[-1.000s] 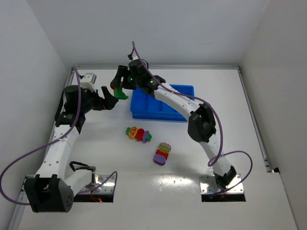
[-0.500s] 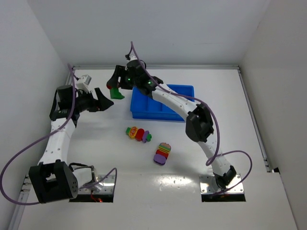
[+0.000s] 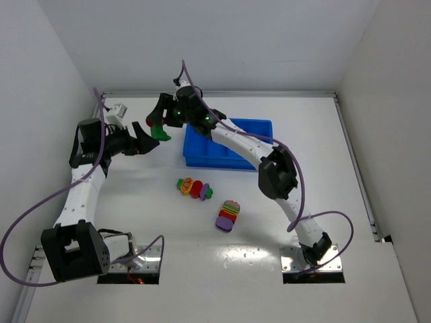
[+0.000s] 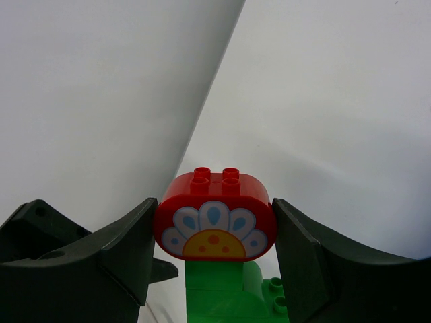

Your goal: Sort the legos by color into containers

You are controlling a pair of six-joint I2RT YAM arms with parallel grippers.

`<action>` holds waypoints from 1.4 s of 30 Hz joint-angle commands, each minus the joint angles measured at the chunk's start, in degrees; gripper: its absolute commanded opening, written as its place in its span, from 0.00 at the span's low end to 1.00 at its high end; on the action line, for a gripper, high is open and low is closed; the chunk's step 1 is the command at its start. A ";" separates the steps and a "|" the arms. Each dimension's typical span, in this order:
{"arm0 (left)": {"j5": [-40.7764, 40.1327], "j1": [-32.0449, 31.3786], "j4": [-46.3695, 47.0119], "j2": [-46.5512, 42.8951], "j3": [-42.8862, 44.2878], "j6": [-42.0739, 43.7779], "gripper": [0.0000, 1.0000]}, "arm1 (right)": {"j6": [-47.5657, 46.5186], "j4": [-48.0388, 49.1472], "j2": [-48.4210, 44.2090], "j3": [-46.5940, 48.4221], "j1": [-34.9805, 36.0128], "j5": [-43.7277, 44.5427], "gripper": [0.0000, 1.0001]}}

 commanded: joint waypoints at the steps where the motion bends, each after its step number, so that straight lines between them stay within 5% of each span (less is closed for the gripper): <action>1: -0.48 1.04 3.26 0.21 1.30 -0.96 0.88 | 1.23 3.04 0.29 2.66 0.95 -0.81 0.00; 23: -0.75 1.04 9.94 5.39 -1.60 -5.27 0.70 | 2.28 2.95 0.82 3.72 2.53 -0.29 0.00; 42: -0.22 1.04 12.76 7.15 -2.65 -7.47 0.27 | 1.76 2.95 1.88 4.24 3.06 2.52 0.00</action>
